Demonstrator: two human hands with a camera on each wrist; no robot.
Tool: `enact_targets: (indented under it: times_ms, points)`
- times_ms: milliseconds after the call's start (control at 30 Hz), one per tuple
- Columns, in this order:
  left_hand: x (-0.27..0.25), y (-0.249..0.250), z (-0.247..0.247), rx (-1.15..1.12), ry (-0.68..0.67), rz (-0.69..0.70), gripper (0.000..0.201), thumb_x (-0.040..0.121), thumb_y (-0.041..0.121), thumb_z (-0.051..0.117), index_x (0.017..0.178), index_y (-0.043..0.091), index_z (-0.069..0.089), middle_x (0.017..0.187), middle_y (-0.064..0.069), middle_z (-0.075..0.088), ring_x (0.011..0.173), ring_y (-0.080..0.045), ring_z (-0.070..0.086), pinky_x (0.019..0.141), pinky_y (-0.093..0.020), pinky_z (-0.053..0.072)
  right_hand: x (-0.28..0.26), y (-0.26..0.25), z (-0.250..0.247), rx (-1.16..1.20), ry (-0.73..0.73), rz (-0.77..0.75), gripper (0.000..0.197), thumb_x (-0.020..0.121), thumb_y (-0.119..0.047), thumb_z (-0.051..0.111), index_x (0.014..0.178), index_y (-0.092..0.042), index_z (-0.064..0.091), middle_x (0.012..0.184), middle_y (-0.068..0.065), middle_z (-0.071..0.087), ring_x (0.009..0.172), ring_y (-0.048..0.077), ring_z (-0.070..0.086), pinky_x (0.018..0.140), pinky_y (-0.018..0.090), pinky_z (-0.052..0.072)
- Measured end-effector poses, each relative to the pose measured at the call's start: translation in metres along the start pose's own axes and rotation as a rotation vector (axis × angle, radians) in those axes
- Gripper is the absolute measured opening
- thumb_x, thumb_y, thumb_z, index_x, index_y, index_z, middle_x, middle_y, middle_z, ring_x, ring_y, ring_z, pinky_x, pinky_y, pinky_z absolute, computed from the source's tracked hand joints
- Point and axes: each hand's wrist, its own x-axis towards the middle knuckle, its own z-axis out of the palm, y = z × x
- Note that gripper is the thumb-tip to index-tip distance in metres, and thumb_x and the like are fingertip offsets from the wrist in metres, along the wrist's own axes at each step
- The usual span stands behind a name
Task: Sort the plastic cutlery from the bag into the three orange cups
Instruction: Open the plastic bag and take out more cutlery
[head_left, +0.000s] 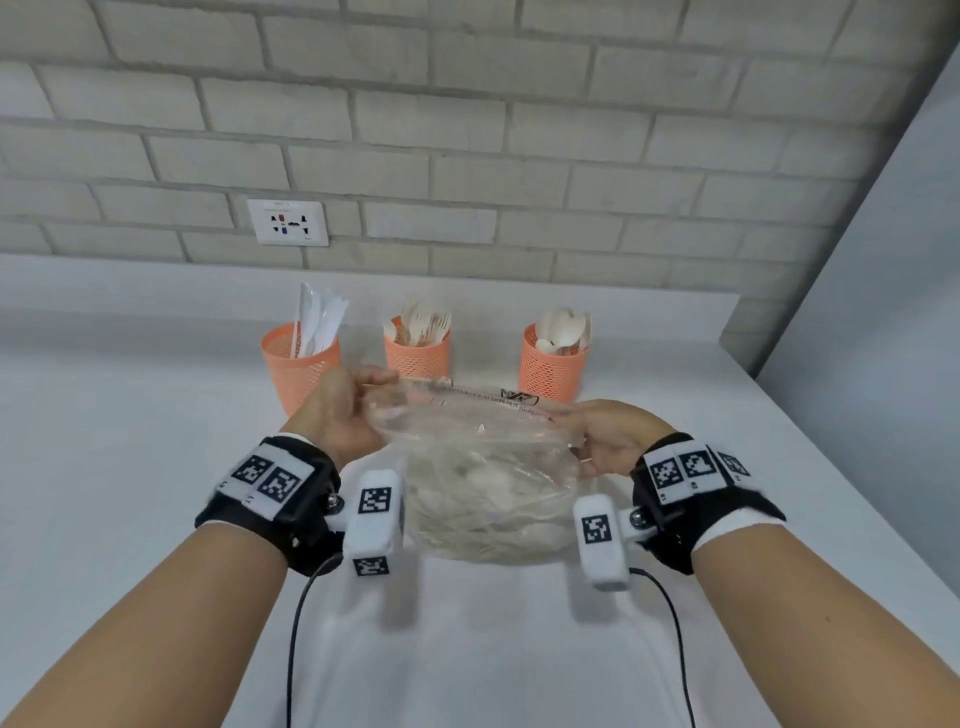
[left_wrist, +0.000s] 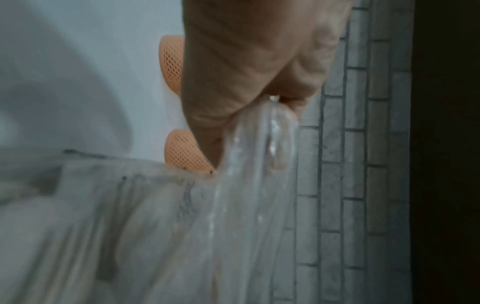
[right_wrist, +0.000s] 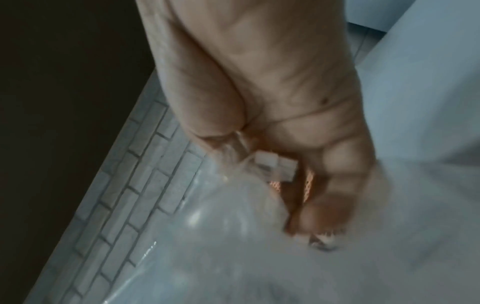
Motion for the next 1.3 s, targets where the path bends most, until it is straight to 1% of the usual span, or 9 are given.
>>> enact_targets:
  times_ms: [100,233,333,433,600,833,967,1067,1300]
  points:
    - [-0.003,-0.009,-0.005,0.447,0.053,-0.001,0.014,0.085,0.014,0.054,0.09,0.002,0.059,0.06,-0.004,0.066,0.047,-0.014,0.061,0.045,-0.019,0.049,0.0,0.0,-0.005,-0.133,0.143,-0.016,0.032,0.092,-0.021,0.053,0.123,-0.013,0.052,0.078,0.004,0.051,0.057,0.01,0.045,0.044,0.02,0.043]
    - [-0.002,-0.025,-0.02,1.009,0.091,-0.064,0.016,0.087,0.021,0.061,0.083,0.006,0.06,0.063,-0.001,0.057,0.052,-0.007,0.052,0.048,-0.015,0.046,-0.002,-0.002,-0.002,0.386,-0.025,-0.095,0.033,0.094,0.003,0.036,0.127,0.006,0.041,0.082,0.014,0.055,0.063,0.019,0.06,0.053,0.034,0.059]
    - [-0.001,-0.028,-0.023,0.884,0.188,-0.008,0.014,0.092,0.015,0.055,0.086,0.006,0.063,0.081,-0.006,0.064,0.073,-0.015,0.06,0.057,-0.022,0.057,0.003,-0.004,0.004,0.673,-0.109,-0.21,0.039,0.083,0.015,0.035,0.119,0.006,0.044,0.109,0.025,0.057,0.093,0.034,0.06,0.065,0.045,0.058]
    - [-0.003,-0.018,-0.02,0.461,0.206,0.013,0.012,0.093,0.005,0.048,0.1,0.0,0.057,0.1,-0.016,0.063,0.082,-0.025,0.064,0.057,-0.031,0.06,0.004,-0.009,0.012,0.714,-0.148,-0.309,0.032,0.061,0.009,0.049,0.093,0.006,0.053,0.081,0.019,0.065,0.073,0.026,0.066,0.063,0.037,0.058]
    - [-0.018,-0.001,0.007,-0.303,0.051,0.187,0.04,0.055,-0.026,0.058,0.093,-0.015,0.058,0.064,-0.031,0.065,0.049,-0.033,0.067,0.041,-0.034,0.053,0.002,-0.014,0.015,0.549,-0.171,-0.27,0.009,0.065,-0.017,0.071,0.069,-0.008,0.071,0.059,0.004,0.052,0.056,0.011,0.049,0.054,0.022,0.049]
    - [-0.007,-0.001,-0.02,0.042,0.239,0.134,0.028,0.079,-0.002,0.037,0.057,0.005,0.052,0.036,0.002,0.04,0.027,-0.006,0.032,0.034,-0.013,0.026,0.005,-0.007,0.028,0.707,-0.209,-0.342,0.02,0.083,-0.019,0.05,0.095,-0.007,0.059,0.097,0.012,0.071,0.088,0.028,0.069,0.077,0.049,0.056]
    - [-0.021,-0.016,-0.032,0.203,0.092,0.082,0.016,0.063,0.014,0.065,0.071,0.0,0.07,0.064,-0.008,0.069,0.047,-0.017,0.063,0.044,-0.02,0.051,0.019,0.014,0.047,0.859,-0.129,-0.208,0.017,0.088,-0.01,0.052,0.102,-0.002,0.057,0.106,0.011,0.063,0.092,0.026,0.066,0.086,0.04,0.056]
    - [-0.018,-0.014,-0.043,0.49,0.067,0.108,0.046,0.073,0.007,0.072,0.115,0.01,0.053,0.089,-0.007,0.07,0.069,-0.018,0.068,0.058,-0.027,0.056,0.014,0.02,0.056,0.648,-0.124,-0.111,0.015,0.079,-0.009,0.063,0.093,-0.004,0.066,0.083,0.014,0.072,0.06,0.023,0.07,0.048,0.03,0.057]
    - [-0.015,-0.027,-0.041,0.927,0.363,0.504,0.019,0.085,0.002,0.061,0.092,0.017,0.051,0.081,-0.004,0.055,0.067,-0.017,0.052,0.062,-0.025,0.043,0.023,0.004,0.063,-0.394,0.394,-0.328,0.033,0.088,-0.012,0.048,0.121,-0.009,0.045,0.113,0.01,0.05,0.101,0.023,0.052,0.087,0.037,0.046]
